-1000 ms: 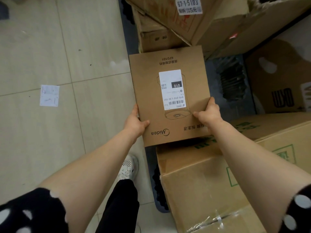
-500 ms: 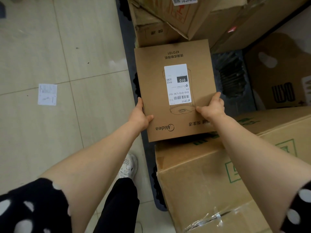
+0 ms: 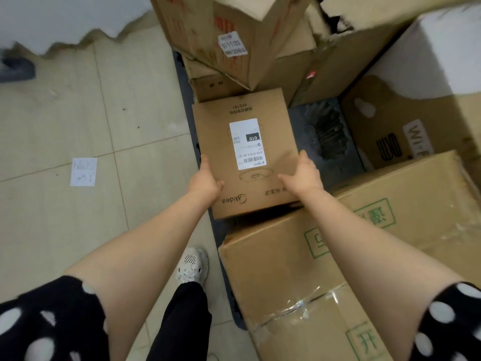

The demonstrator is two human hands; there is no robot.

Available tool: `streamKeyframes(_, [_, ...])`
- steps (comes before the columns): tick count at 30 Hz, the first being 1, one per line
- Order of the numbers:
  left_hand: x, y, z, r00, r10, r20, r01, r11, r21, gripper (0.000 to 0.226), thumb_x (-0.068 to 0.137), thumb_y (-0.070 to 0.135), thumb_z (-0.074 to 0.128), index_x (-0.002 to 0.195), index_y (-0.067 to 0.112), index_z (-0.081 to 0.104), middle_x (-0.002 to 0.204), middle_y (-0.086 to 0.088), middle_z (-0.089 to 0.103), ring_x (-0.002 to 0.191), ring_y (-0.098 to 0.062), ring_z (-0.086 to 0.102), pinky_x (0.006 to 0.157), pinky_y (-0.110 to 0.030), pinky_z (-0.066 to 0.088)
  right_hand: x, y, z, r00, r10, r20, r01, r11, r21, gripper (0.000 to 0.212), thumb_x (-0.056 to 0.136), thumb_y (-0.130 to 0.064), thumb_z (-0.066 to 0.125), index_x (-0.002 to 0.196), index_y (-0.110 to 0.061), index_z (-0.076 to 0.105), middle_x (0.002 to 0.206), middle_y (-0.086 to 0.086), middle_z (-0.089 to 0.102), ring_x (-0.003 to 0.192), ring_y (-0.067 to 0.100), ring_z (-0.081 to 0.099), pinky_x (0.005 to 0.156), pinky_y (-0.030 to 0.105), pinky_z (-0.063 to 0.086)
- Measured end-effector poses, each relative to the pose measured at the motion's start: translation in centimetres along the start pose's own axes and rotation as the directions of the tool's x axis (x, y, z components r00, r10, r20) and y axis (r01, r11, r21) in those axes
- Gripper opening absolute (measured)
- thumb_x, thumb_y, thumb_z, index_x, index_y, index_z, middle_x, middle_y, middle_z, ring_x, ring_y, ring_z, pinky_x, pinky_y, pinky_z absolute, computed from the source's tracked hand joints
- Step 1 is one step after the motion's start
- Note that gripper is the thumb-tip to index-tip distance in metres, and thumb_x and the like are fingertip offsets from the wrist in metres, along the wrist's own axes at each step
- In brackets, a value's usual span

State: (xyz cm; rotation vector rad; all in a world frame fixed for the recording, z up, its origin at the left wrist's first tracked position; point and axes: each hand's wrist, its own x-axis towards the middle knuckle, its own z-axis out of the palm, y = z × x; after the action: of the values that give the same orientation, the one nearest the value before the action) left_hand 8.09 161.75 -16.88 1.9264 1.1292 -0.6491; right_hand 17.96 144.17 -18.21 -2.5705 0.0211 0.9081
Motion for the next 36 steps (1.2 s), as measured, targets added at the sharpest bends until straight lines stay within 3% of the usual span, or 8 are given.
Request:
streamKeyframes(3, [-4.6,2.4,-0.7,0.997,0.05,-0.058,-0.049,0.999,0.008,0.078,0.096,0.016,0.054,0.153,0.029,0.003,0.144,-0.01,0.044,0.121,-0.031,0.052,0.093,-0.039,0.046,-4.1,0.2,-3.5,0.998,-0.057,0.001,0.057,0.998,0.001,0.07,0.086,-0.028,0.067,0.143,-0.01,0.029,0.142,0.014,0.043,0.129,0.033,0.044,0.106,0.045,0.038])
streamKeyframes(8, [-15.2,5.3,-0.9,0.983,0.118,-0.142,-0.101,0.988,0.119,0.076,0.096,0.019,0.055,0.153,0.028,0.006,0.146,-0.009,0.043,0.123,-0.029,0.05,0.088,-0.031,0.043,-13.0,2.4,-10.6,0.991,-0.129,0.03,0.129,0.992,-0.007,0.075,0.085,-0.034,0.067,0.146,-0.014,0.027,0.145,0.012,0.042,0.128,0.031,0.046,0.105,0.045,0.041])
streamKeyframes(14, [-27.8,10.3,-0.2,0.955,0.289,-0.061,-0.259,0.919,0.298,0.076,0.094,0.022,0.056,0.153,0.028,0.008,0.147,-0.01,0.042,0.123,-0.03,0.05,0.099,-0.037,0.045,-22.8,6.6,-20.4,0.989,-0.145,0.002,0.145,0.989,-0.005,0.075,0.09,-0.035,0.062,0.149,-0.012,0.023,0.152,0.009,0.032,0.139,0.027,0.033,0.112,0.039,0.031])
streamKeyframes(19, [-36.4,14.9,0.8,0.881,0.472,0.029,-0.416,0.744,0.523,0.076,0.092,0.031,0.057,0.152,0.031,0.01,0.137,-0.008,0.051,0.112,-0.028,0.058,0.087,-0.041,0.054,-31.0,11.4,-26.7,0.988,-0.055,-0.141,0.067,0.995,0.079,0.072,0.089,-0.038,0.062,0.147,-0.011,0.03,0.148,0.012,0.038,0.134,0.029,0.039,0.109,0.039,0.035])
streamKeyframes(25, [-46.4,17.8,5.2,0.736,0.632,0.243,-0.614,0.473,0.632,0.073,0.091,0.042,0.055,0.151,0.034,0.015,0.142,-0.005,0.048,0.127,-0.031,0.046,0.111,-0.052,0.029,-43.2,20.1,-29.6,0.943,0.159,-0.291,-0.112,0.979,0.172,0.068,0.086,-0.042,0.062,0.141,-0.009,0.038,0.14,0.012,0.046,0.127,0.029,0.046,0.101,0.039,0.041])
streamKeyframes(28, [-51.7,18.1,8.4,0.649,0.681,0.337,-0.677,0.317,0.664,0.073,0.089,0.045,0.055,0.151,0.035,0.016,0.139,-0.005,0.051,0.128,-0.031,0.045,0.113,-0.055,0.02,-48.5,24.6,-30.1,0.899,0.27,-0.345,-0.194,0.951,0.24,0.061,0.081,-0.044,0.065,0.13,-0.012,0.049,0.133,0.012,0.053,0.12,0.03,0.051,0.098,0.04,0.044])
streamKeyframes(32, [-58.9,20.0,13.3,0.534,0.716,0.45,-0.725,0.114,0.679,0.071,0.088,0.047,0.054,0.149,0.036,0.019,0.133,-0.004,0.055,0.126,-0.031,0.046,0.111,-0.054,0.023,-55.5,30.7,-31.9,0.822,0.394,-0.412,-0.283,0.909,0.307,0.062,0.087,-0.044,0.061,0.136,-0.01,0.044,0.14,0.012,0.048,0.127,0.031,0.046,0.102,0.036,0.04])
streamKeyframes(36, [-66.9,22.5,19.4,0.407,0.748,0.524,-0.76,-0.041,0.649,0.073,0.088,0.048,0.054,0.15,0.034,0.019,0.143,-0.006,0.046,0.127,-0.031,0.046,0.108,-0.049,0.034,-60.5,38.2,-34.6,0.744,0.471,-0.474,-0.324,0.875,0.36,0.066,0.09,-0.049,0.056,0.14,-0.008,0.039,0.143,0.014,0.045,0.13,0.031,0.043,0.103,0.036,0.038])
